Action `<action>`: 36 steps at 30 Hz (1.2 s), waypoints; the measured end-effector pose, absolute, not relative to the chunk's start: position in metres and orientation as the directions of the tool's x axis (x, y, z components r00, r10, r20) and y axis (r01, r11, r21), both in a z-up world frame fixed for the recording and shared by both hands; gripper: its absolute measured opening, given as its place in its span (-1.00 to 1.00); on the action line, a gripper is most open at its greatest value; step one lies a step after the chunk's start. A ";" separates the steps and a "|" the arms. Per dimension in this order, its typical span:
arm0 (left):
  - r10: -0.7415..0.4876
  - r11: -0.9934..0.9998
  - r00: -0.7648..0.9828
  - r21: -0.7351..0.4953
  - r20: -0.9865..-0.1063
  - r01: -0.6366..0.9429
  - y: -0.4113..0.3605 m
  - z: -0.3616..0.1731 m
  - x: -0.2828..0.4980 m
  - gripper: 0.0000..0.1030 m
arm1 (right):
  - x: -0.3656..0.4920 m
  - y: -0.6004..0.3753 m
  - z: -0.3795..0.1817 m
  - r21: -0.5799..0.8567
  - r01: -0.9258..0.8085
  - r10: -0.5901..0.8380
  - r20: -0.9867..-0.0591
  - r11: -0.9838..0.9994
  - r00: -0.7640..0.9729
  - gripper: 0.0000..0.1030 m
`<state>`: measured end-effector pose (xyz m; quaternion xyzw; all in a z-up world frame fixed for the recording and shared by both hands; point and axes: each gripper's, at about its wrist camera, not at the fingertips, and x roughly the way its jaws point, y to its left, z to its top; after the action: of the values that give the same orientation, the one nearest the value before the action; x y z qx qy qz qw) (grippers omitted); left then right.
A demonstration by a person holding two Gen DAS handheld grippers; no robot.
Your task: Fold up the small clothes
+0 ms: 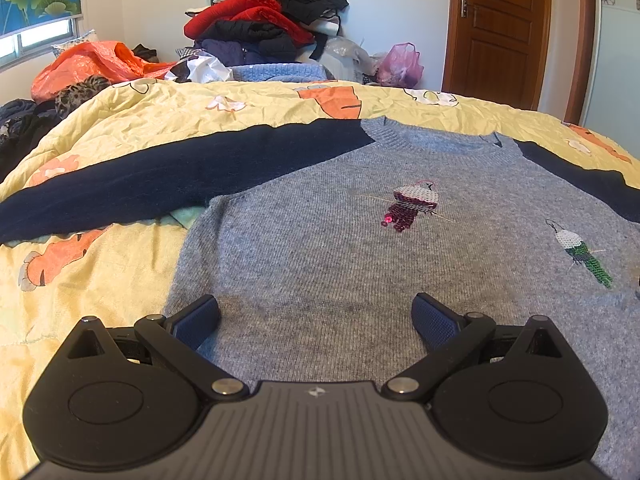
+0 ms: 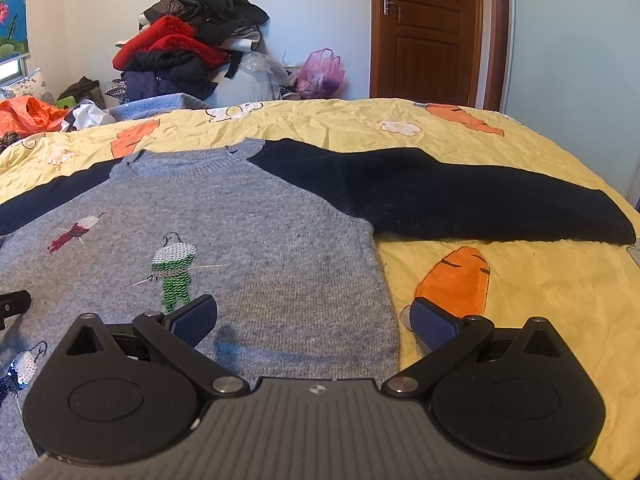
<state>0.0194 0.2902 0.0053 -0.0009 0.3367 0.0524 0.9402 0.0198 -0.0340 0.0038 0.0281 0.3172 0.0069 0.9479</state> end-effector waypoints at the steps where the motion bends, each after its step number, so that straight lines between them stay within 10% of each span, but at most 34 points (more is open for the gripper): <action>1: 0.098 0.994 0.768 0.034 -0.633 -0.099 0.291 0.005 0.019 1.00 | 0.020 -0.034 0.004 0.056 0.003 0.031 -0.602 0.998 0.798 1.00; 10: 0.077 0.997 0.771 0.027 -0.632 -0.077 0.292 0.010 0.019 1.00 | 0.022 -0.042 0.009 0.049 0.003 0.026 -0.580 0.999 0.814 0.96; 14: 0.044 0.998 0.796 -0.009 -0.603 -0.061 0.296 0.014 0.018 1.00 | 0.026 -0.050 0.010 0.058 0.011 0.024 -0.576 0.998 0.817 0.40; 16: 0.037 0.999 0.802 0.002 -0.596 -0.045 0.294 0.014 0.019 0.75 | 0.028 -0.051 0.009 0.047 0.022 0.010 -0.587 0.999 0.810 0.09; 18: 0.059 0.998 0.796 0.033 -0.602 -0.049 0.291 0.013 0.021 -0.07 | 0.028 -0.053 0.008 0.050 0.025 0.010 -0.589 0.998 0.808 0.02; 23: 0.070 0.998 0.808 0.046 -0.585 -0.052 0.289 0.016 0.024 -0.83 | 0.031 -0.059 0.005 0.030 0.041 -0.015 -0.606 0.999 0.796 -0.82; 36: 0.036 0.998 0.811 0.068 -0.584 0.005 0.284 0.017 0.045 -1.00 | 0.055 -0.174 0.023 -0.021 0.147 -0.133 -0.558 0.989 0.819 -0.90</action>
<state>0.0448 0.2836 0.0172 0.0329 0.3073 0.0082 0.9510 0.0549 -0.1745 0.0229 0.0115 0.2915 -0.0735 0.9537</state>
